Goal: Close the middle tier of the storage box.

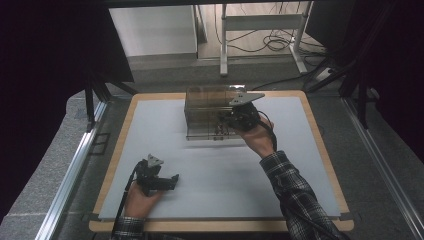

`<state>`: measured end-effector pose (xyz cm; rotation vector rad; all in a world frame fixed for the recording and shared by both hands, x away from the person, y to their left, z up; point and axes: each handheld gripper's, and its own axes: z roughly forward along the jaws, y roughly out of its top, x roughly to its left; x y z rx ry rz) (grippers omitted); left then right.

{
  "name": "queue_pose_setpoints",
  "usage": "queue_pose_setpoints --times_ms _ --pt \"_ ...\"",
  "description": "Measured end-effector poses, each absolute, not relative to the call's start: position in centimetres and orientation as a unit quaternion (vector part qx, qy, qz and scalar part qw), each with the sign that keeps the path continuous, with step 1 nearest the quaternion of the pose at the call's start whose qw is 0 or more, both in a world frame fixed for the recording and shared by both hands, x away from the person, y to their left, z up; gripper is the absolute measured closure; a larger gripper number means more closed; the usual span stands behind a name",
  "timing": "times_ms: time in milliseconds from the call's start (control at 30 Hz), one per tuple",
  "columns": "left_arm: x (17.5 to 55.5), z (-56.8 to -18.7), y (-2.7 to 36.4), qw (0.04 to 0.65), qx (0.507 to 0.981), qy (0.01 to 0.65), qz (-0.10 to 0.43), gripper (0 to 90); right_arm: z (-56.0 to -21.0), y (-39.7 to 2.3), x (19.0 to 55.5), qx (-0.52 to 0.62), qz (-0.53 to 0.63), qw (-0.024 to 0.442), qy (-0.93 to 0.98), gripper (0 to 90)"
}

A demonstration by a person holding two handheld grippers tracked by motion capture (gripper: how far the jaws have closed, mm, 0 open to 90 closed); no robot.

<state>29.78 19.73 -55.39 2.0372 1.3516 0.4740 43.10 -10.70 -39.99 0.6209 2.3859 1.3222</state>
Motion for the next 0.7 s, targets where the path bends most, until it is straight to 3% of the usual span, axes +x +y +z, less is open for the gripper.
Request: queue_pose_setpoints --times_ms 700 --pt "29.8 -55.4 19.7 0.320 0.775 0.514 0.180 0.7 -41.7 -9.1 45.3 0.230 0.462 0.171 0.840 80.6"
